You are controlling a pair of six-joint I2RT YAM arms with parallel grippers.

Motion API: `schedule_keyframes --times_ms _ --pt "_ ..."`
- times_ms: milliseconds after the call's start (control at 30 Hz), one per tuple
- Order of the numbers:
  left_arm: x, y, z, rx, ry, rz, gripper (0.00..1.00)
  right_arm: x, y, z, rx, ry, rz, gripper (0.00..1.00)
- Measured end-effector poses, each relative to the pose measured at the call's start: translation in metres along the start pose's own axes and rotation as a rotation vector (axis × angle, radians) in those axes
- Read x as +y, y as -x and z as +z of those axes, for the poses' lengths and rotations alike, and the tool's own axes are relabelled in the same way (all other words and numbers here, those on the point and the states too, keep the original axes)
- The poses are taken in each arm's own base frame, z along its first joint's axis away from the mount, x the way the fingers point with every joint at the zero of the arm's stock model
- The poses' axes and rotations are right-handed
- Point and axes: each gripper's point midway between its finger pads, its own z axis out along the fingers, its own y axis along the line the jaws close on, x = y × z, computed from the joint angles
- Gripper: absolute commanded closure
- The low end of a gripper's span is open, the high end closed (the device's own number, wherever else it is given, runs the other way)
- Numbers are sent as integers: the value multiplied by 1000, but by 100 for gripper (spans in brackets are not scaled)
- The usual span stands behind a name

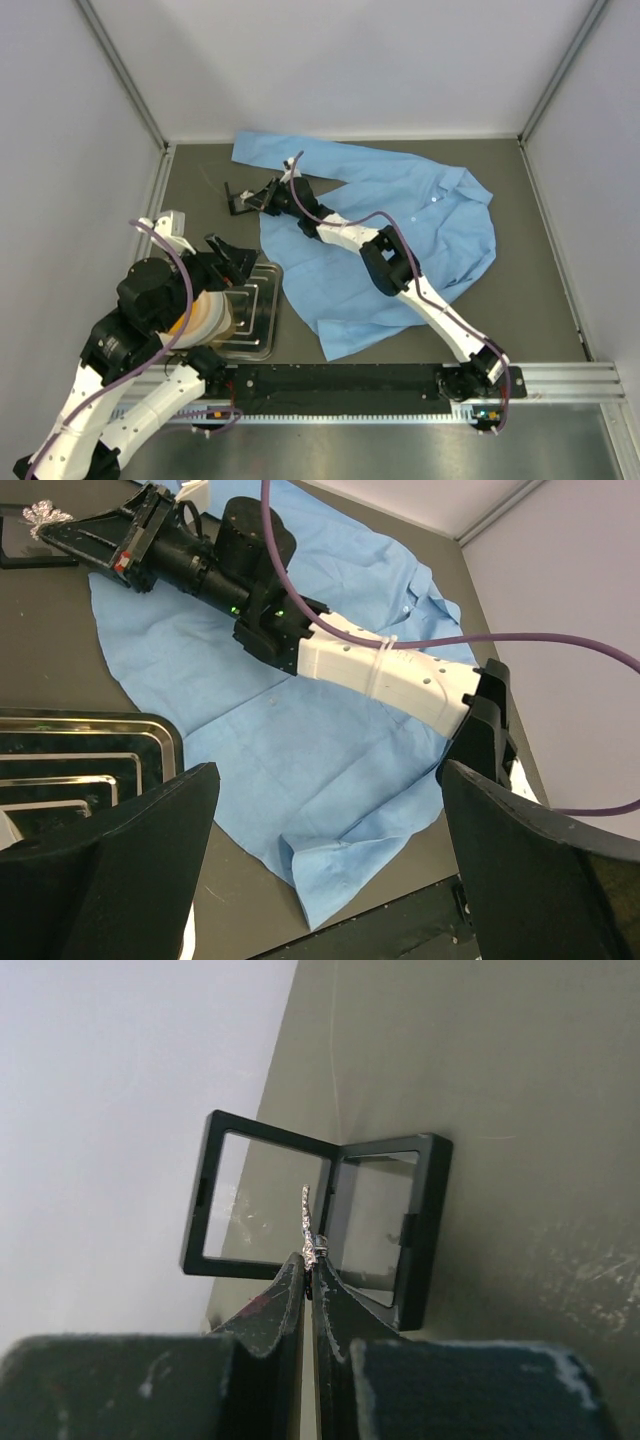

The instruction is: Remove the brooch from the garment

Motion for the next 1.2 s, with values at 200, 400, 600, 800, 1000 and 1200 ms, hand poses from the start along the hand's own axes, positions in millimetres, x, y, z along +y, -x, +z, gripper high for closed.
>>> schedule_keyframes --times_ms 200,400,600,800,1000,1200 --pt "-2 -3 3 14 -8 3 3 -13 -7 5 7 -16 51 100" --pt "-4 -3 6 16 -15 3 3 -11 -8 5 11 -12 86 98" --pt "-4 -4 7 17 -20 3 3 -8 -10 6 29 2 94 96" --pt "-4 -7 9 29 -22 6 3 -9 -13 7 44 4 95 91" --pt "-3 -10 11 37 -23 8 3 -4 -13 6 58 11 98 77" --pt "-4 -11 12 40 -26 8 3 -7 -17 6 73 -3 102 69"
